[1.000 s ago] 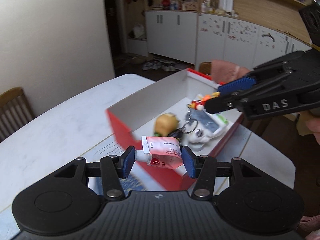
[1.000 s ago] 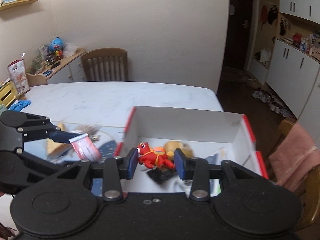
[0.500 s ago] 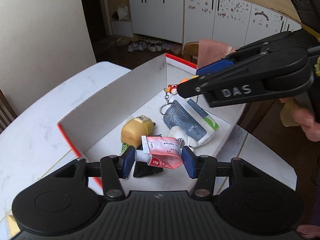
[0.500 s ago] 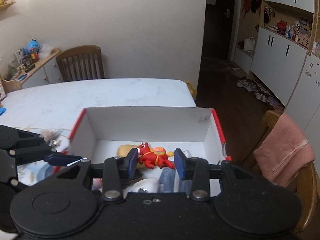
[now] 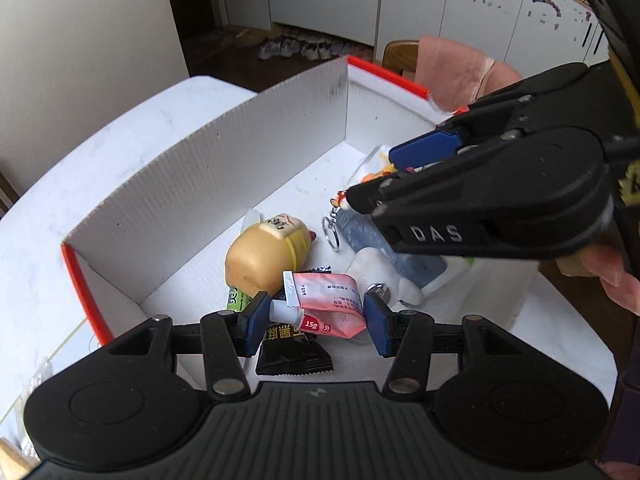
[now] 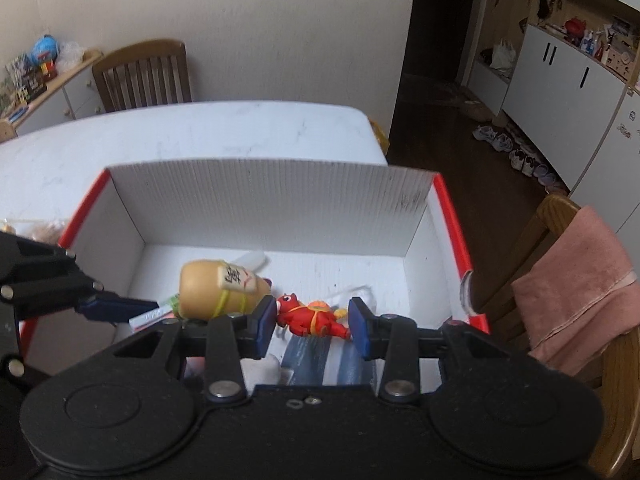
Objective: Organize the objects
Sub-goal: 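Open the left tool to drop the tube while the right tool releases the crab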
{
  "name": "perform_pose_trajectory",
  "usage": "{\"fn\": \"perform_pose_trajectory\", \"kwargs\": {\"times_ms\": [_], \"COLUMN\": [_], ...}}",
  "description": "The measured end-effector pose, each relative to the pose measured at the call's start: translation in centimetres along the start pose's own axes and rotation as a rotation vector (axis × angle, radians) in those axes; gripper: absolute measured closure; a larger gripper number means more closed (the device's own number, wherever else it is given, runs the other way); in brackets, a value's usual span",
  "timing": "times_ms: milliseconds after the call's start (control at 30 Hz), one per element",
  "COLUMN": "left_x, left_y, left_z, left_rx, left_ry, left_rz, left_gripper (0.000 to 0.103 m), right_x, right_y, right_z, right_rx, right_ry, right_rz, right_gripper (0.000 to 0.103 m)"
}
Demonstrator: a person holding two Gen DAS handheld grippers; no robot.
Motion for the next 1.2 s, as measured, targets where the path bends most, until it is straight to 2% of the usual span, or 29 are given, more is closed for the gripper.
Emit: {"fn": "perform_pose_trajectory", "kwargs": {"times_ms": [333,567,600,667,700,900,1200], "left_x": [-0.3,-0.2,-0.2,-0.2,-0.2,-0.3,-1.0], "left_y": [2.0,2.4,2.3,2.1,1.8,0.6,-2.4], "left_z": [-0.4,-0.8,-0.8,-0.8,-0.7,-0.5,-0.4], "left_rx": [-0.061,-0.092,-0.09,-0.076,-0.066,-0.025,0.074], "left_ry": [-0.001,0.025,0.03,0.032,0.031,0.012,-0.048], "left_rz": [-0.009,0.019,0.021,0.019,0.017,0.02,0.027], "left_gripper": [0.052,0.051,0.048,0.036,0.035,0.034,0.034], "right_x": [-0.1,0.0,0.0,0.0,0.1,-0.3,-1.2], "right_y": [1.5,1.7,1.7,1.5,1.4,0.0,-3.2], "right_z": [-1.2,-1.8,-1.8,-1.8,-1.8,-1.5,-1.1], "right_rx": [-0.068,-0.083,-0.084,-0.083,-0.08,-0.054,0.001], "right_ry": [-0.016,-0.019,-0.016,-0.016,-0.017,-0.025,-0.029], "right_rz": [0.019,0.025,0.029,0.033,0.033,0.041,0.054], "right_gripper": [0.064,0.063,0.063,0.061,0.061,0.054,0.051]}}
Point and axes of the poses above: each gripper's, at about its wrist camera, not at the fingertips, and y roughly the way its jaws point, x to its right, z to its top, the point moved 8 cm from there along y, roughly the way its jaws point, and after that the axes turned 4 degrees about z, right-handed, at the moved point
